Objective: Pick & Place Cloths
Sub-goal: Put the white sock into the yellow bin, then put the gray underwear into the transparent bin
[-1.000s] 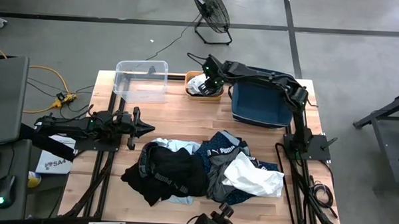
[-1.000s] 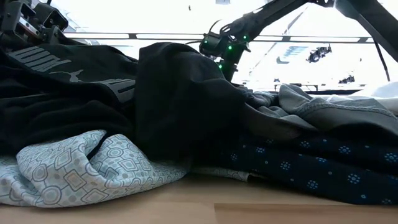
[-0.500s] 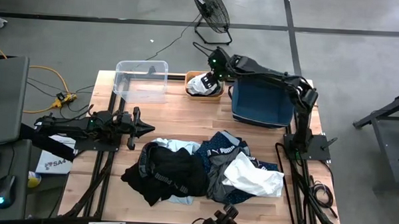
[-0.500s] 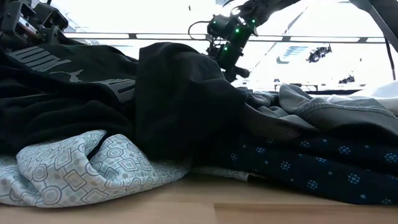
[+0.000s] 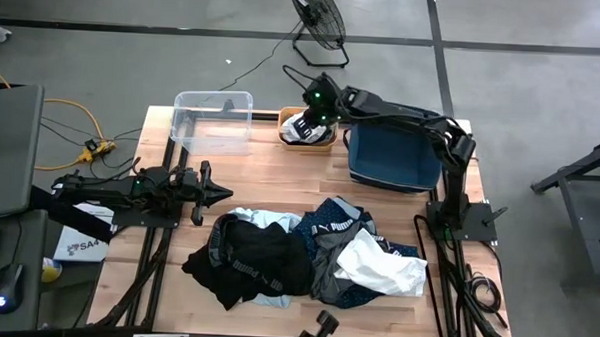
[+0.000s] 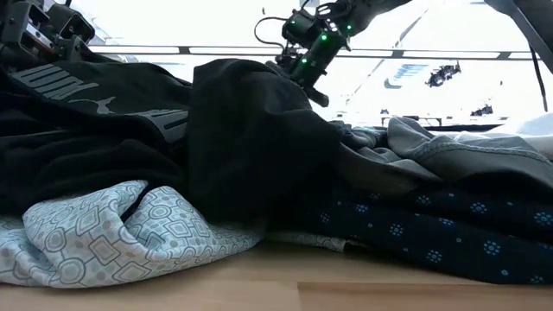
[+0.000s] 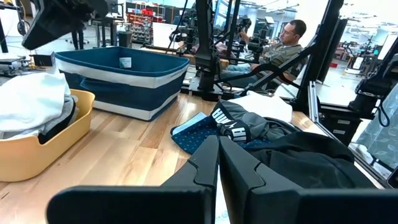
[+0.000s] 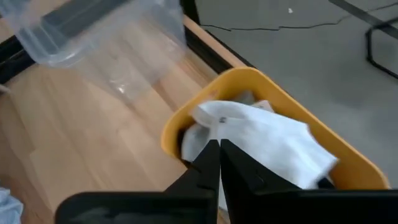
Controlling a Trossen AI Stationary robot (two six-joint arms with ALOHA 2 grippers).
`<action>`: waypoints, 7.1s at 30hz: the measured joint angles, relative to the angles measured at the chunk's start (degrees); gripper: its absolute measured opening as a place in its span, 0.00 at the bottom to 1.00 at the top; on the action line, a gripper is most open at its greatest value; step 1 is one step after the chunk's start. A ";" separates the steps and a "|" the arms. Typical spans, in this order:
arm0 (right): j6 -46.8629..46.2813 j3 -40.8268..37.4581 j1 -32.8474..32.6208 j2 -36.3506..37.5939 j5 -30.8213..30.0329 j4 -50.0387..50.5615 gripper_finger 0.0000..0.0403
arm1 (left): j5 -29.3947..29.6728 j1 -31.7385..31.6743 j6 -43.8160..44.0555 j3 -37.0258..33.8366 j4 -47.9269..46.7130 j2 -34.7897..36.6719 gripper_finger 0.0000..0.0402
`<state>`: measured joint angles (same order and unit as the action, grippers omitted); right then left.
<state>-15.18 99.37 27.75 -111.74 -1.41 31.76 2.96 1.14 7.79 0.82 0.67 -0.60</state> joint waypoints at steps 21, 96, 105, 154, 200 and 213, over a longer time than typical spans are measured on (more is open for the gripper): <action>-9.08 0.02 8.00 -12.88 11.51 3.63 0.01 | 0.04 -0.01 0.00 0.00 0.01 0.00 0.03; -9.93 -18.26 -42.05 10.15 -4.34 23.47 0.36 | 0.02 0.01 0.00 0.00 -0.01 -0.02 0.03; -14.31 -24.84 -46.00 10.14 -3.19 15.26 0.36 | 0.02 0.00 0.00 0.00 -0.01 0.00 0.03; 4.15 -28.41 -42.07 20.70 -25.89 -10.55 0.01 | -0.86 0.01 1.42 3.82 3.01 -0.46 0.03; 0.78 -28.39 -33.23 18.51 -2.28 0.38 0.26 | 2.78 0.00 -0.04 4.04 6.41 -11.30 0.03; 10.96 -28.39 -33.36 10.12 0.27 -9.14 0.81 | 2.80 0.01 0.00 4.04 5.73 -11.30 0.03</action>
<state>-4.22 70.98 -5.61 -101.62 -1.14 22.61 5.76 1.15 7.79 4.86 6.40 -11.90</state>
